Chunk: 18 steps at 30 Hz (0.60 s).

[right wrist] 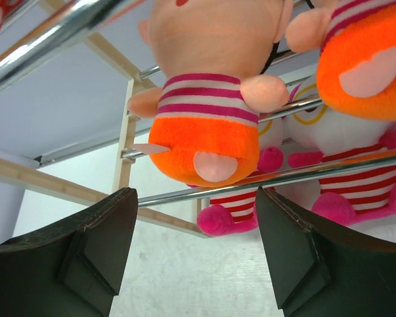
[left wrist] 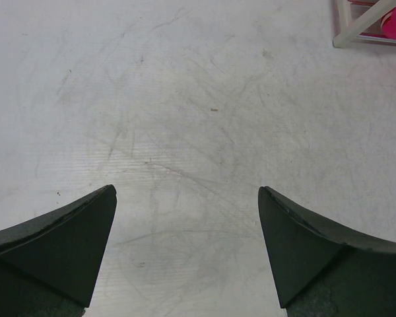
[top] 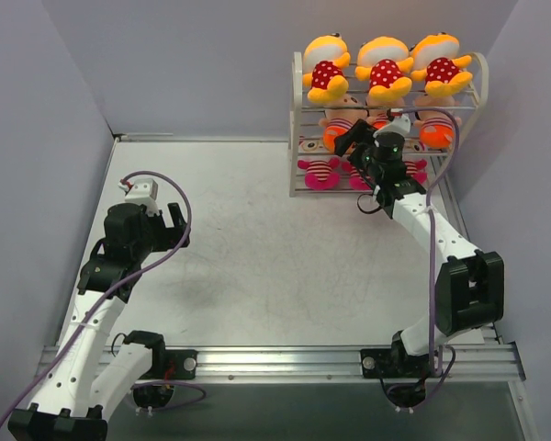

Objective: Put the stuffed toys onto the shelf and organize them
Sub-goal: Place the stuffed toy onto shelf

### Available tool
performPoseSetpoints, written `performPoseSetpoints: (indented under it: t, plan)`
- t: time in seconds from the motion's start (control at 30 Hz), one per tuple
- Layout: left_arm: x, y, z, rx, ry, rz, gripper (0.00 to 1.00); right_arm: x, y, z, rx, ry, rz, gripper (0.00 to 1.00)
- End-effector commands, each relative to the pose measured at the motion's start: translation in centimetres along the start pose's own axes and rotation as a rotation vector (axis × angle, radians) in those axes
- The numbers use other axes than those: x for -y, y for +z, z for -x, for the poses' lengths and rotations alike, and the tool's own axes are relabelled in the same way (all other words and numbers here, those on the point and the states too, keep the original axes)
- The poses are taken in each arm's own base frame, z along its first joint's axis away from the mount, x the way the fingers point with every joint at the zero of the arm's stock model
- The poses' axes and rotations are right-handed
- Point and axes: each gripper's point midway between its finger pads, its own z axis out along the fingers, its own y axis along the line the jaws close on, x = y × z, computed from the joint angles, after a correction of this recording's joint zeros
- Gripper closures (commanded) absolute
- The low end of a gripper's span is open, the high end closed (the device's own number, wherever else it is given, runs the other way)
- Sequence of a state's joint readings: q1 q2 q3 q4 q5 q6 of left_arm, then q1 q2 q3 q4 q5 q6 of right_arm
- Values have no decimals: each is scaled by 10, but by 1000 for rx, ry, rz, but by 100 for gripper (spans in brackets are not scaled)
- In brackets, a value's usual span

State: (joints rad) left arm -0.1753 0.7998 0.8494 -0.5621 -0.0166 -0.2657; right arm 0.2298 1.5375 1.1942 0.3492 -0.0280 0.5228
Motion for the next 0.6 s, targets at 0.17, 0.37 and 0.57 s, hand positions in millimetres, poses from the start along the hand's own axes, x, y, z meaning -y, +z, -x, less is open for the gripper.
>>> performPoseSetpoints:
  t: [0.17, 0.37, 0.57]
  plan:
    - [8, -3, 8, 38, 21, -36, 3, -12, 2, 30, 150, 198, 22, 29]
    - [9, -5, 9, 44, 28, -40, 3, -13, 16, 26, 133, 195, 19, 32]
    - [11, -6, 9, 44, 33, -44, 3, -8, 26, 20, 123, 189, -4, 37]
